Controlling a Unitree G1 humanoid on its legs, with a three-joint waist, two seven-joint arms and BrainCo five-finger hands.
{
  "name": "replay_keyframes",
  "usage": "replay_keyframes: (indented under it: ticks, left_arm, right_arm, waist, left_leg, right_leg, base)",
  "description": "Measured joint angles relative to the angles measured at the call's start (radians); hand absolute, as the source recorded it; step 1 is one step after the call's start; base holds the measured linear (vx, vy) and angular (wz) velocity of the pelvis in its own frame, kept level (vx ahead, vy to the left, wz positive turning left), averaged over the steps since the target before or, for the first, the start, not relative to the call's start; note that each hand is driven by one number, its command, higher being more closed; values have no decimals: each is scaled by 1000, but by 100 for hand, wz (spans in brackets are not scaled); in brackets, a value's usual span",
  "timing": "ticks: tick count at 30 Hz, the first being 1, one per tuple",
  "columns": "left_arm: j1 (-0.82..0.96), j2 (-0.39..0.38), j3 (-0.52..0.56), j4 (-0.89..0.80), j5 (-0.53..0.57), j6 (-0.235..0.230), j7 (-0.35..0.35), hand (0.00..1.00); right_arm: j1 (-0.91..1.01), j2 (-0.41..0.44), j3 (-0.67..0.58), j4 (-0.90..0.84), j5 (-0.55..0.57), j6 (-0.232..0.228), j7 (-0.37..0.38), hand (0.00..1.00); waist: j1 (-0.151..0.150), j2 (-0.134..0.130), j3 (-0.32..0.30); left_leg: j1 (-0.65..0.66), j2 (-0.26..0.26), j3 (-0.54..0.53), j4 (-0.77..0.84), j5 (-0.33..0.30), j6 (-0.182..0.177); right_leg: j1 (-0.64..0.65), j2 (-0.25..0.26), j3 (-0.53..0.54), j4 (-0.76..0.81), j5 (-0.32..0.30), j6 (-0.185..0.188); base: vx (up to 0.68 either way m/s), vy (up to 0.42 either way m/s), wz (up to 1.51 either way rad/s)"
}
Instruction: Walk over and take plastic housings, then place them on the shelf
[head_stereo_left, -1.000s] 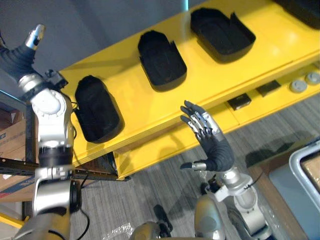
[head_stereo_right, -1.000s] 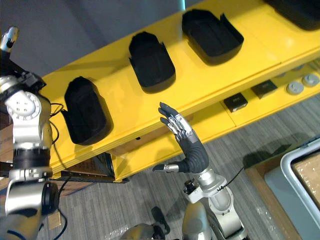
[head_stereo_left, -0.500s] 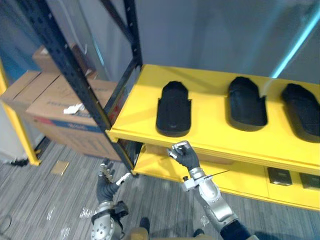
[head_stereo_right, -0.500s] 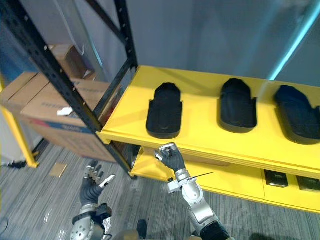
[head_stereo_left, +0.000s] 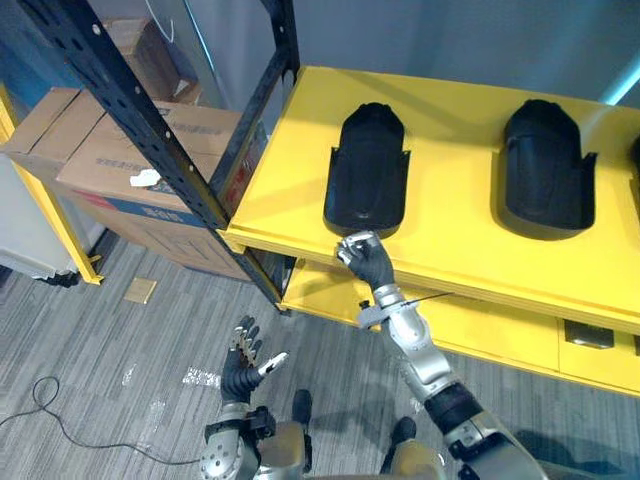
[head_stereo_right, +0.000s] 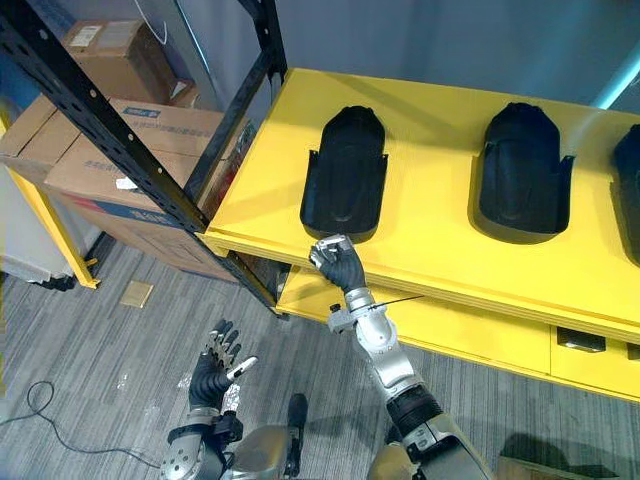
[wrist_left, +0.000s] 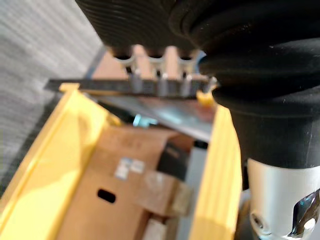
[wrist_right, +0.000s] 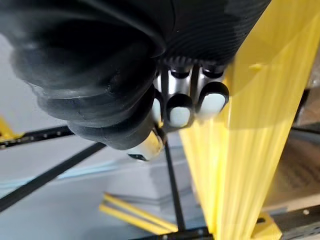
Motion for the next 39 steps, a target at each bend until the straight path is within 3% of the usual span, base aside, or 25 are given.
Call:
replay_keyframes:
  ticks: [9,22,28,39]
  left_arm:
    - [1,-7,-34,35,-4,1,0,0]
    - [-9,-7,-117,105,-4,1,-9,0]
    - [-6,-7,-127,105,-18,1,-9,0]
    - [-1,-8,-136,104,-33,2,-7,0]
  right_arm:
    - [-19,16,2,19,-31,6,0,100]
    - [-99,24,-22,84,-25,5,-43,100]
    - [-147,24,-106,53,5,9,-86,100]
    - [-158,24,-97,-42,14,117,-79,100]
  waist:
    - [0,4,2]
    - [16,37,19]
    - [13,45,22]
    - [-4,47,21]
  left_leg:
    - [3,-4,-10,-7,8,-1]
    - [7,0,-7,-39,37,-5]
    - [9,-4,2,-42,49,-5]
    - [23,-10,15,-46,49,-5]
  right_leg:
    - [-19,-14,-1,49,-30,0]
    - [-38,-19,2,83,-30,-1]
    - [-61,-31,10,121,-48,0]
    - [-69,-38,30,131,-54,-3]
  base:
    - [2,-4,2]
    - [-28,-3,1]
    - [8,-13,-3]
    - [9,-5,-4]
